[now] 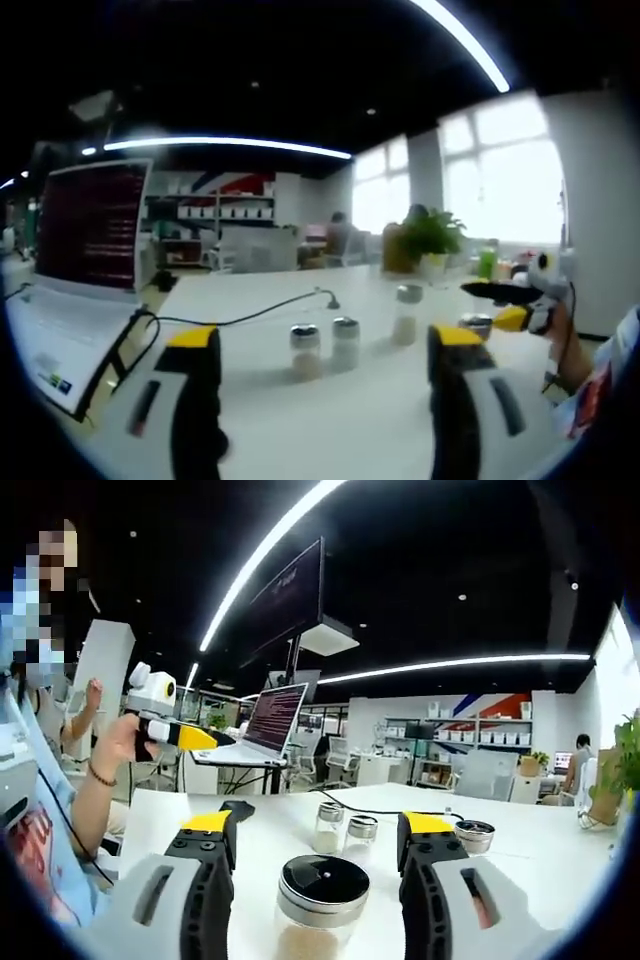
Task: Rotate the seasoning bottle until the label or dispensing opening points toward the visible target arrow and the bottle remains upright within the marked orientation range
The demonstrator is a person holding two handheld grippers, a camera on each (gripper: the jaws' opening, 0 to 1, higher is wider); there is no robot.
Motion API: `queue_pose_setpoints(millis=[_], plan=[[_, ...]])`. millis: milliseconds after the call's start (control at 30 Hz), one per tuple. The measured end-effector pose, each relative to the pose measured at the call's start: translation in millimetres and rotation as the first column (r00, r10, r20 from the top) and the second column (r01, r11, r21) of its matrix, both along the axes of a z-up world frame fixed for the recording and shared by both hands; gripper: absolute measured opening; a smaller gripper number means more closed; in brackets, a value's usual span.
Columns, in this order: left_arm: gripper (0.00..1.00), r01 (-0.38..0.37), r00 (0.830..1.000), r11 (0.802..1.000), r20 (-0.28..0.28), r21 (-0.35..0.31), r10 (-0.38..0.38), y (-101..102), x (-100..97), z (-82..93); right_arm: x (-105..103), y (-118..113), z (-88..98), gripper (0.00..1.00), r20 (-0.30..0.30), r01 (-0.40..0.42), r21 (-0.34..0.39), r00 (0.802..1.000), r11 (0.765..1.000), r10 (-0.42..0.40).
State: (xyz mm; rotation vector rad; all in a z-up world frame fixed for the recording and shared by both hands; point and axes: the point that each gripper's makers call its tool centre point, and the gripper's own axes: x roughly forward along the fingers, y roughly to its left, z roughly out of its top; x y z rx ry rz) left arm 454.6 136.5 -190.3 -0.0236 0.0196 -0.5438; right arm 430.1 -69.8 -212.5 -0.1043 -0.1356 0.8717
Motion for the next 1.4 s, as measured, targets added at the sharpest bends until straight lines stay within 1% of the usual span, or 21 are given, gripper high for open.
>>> queue_pose_setpoints(millis=[67, 133, 300, 400, 433, 533, 600, 667, 733, 800, 867, 900, 967, 1000, 1033, 1133, 1200, 1233, 1267, 1300, 1400], plan=[[0.90, -0.001, 1.000, 1.000, 0.001, -0.001, 0.001, 0.9, -0.5, 0.4, -3.1, -0.3, -2.5, 0.67, 0.007, -0.044, -0.031, 0.999, 0.999, 0.045], [0.90, -0.004, 1.000, 1.000, 0.003, -0.002, 0.004, 2.2, -0.5, 0.9, -4.4, -5.3, -9.8, 0.67, -0.004, -0.080, -0.071, 0.997, 0.994, 0.080], [0.90, -0.010, 1.000, 1.000, 0.001, -0.002, 0.010, 3.6, 0.4, 0.7, -4.7, -14.9, -17.6, 0.67, -0.029, -0.110, -0.084, 0.994, 0.990, 0.108], [0.90, -0.007, 1.000, 1.000, 0.002, -0.003, 0.007, 3.1, -0.2, 1.0, -3.7, -14.8, -16.3, 0.67, -0.008, -0.125, -0.093, 0.992, 0.988, 0.125], [0.90, -0.006, 1.000, 1.000, 0.003, -0.003, 0.006, 3.1, -0.5, 1.2, -4.5, -14.1, -18.9, 0.67, -0.017, -0.143, -0.096, 0.990, 0.985, 0.142], [0.90, -0.011, 1.000, 1.000, 0.006, -0.006, 0.011, 4.5, -0.4, 2.0, -8.6, -15.6, -31.2, 0.66, -0.078, -0.189, -0.081, 0.980, 0.979, 0.183], [0.90, -0.012, 1.000, 1.000, 0.006, -0.006, 0.013, 5.2, 0.2, 2.2, -9.0, -21.1, -35.8, 0.63, -0.116, -0.208, -0.037, 0.972, 0.977, 0.203], [0.90, -0.009, 1.000, 1.000, 0.006, -0.005, 0.009, 4.5, 0.3, 2.3, -7.4, -26.5, -37.5, 0.59, -0.118, -0.212, -0.036, 0.971, 0.977, 0.206], [0.90, -0.004, 1.000, 1.000, 0.007, -0.001, 0.004, 3.3, -0.1, 2.4, -4.9, -28.2, -38.8, 0.58, -0.118, -0.200, -0.047, 0.974, 0.979, 0.194], [0.90, -0.001, 1.000, 1.000, 0.011, 0.001, 0.001, 2.0, -0.6, 3.0, -3.1, -26.8, -40.9, 0.58, -0.122, -0.200, -0.052, 0.974, 0.978, 0.192], [0.90, 0.002, 1.000, 1.000, 0.012, 0.002, -0.002, 1.3, 0.3, 3.4, -2.5, -21.9, -43.4, 0.56, -0.135, -0.214, -0.046, 0.969, 0.976, 0.206], [0.90, 0.003, 1.000, 1.000, 0.011, 0.002, -0.003, 0.8, 1.2, 3.1, -0.7, -19.8, -43.5, 0.54, -0.133, -0.208, -0.041, 0.971, 0.977, 0.201], [0.90, 0.006, 1.000, 1.000, 0.006, 0.005, -0.006, 0.1, 3.6, 1.9, 5.0, -16.9, -41.3, 0.49, -0.104, -0.191, -0.032, 0.977, 0.981, 0.187], [0.90, 0.007, 1.000, 1.000, 0.004, 0.006, -0.007, -0.1, 4.1, 1.4, 6.9, -14.6, -42.0, 0.49, -0.108, -0.195, -0.031, 0.976, 0.980, 0.191], [0.90, 0.007, 1.000, 1.000, 0.003, 0.006, -0.007, -0.3, 4.3, 1.2, 6.1, -10.4, -45.4, 0.49, -0.133, -0.216, -0.029, 0.969, 0.976, 0.210], [0.90, 0.011, 1.000, 1.000, 0.006, 0.009, -0.011, -1.7, 3.9, 1.6, 7.4, -6.4, -50.6, 0.49, -0.154, -0.228, -0.021, 0.963, 0.974, 0.222], [0.90, 0.016, 1.000, 1.000, 0.009, 0.009, -0.016, -2.6, 3.4, 2.7, 9.6, -7.0, -55.2, 0.42, -0.172, -0.222, -0.019, 0.961, 0.975, 0.215], [0.90, 0.017, 1.000, 1.000, 0.010, 0.009, -0.017, -2.9, 3.4, 2.9, 7.6, -6.3, -56.1, 0.39, -0.176, -0.236, -0.016, 0.957, 0.972, 0.229], [0.90, 0.018, 1.000, 1.000, 0.010, 0.010, -0.018, -3.1, 3.5, 2.8, 6.1, -6.7, -58.4, 0.39, -0.187, -0.232, -0.016, 0.956, 0.973, 0.225], [0.90, 0.018, 1.000, 1.000, 0.009, 0.007, -0.018, -3.2, 3.7, 2.6, 5.1, -6.3, -58.1, 0.39, -0.168, -0.234, -0.031, 0.960, 0.972, 0.225], [0.90, 0.010, 1.000, 1.000, 0.004, -0.013, -0.010, -2.8, 6.2, 2.4, 4.5, -4.1, -59.0, 0.39, -0.171, -0.227, -0.042, 0.961, 0.973, 0.217]])
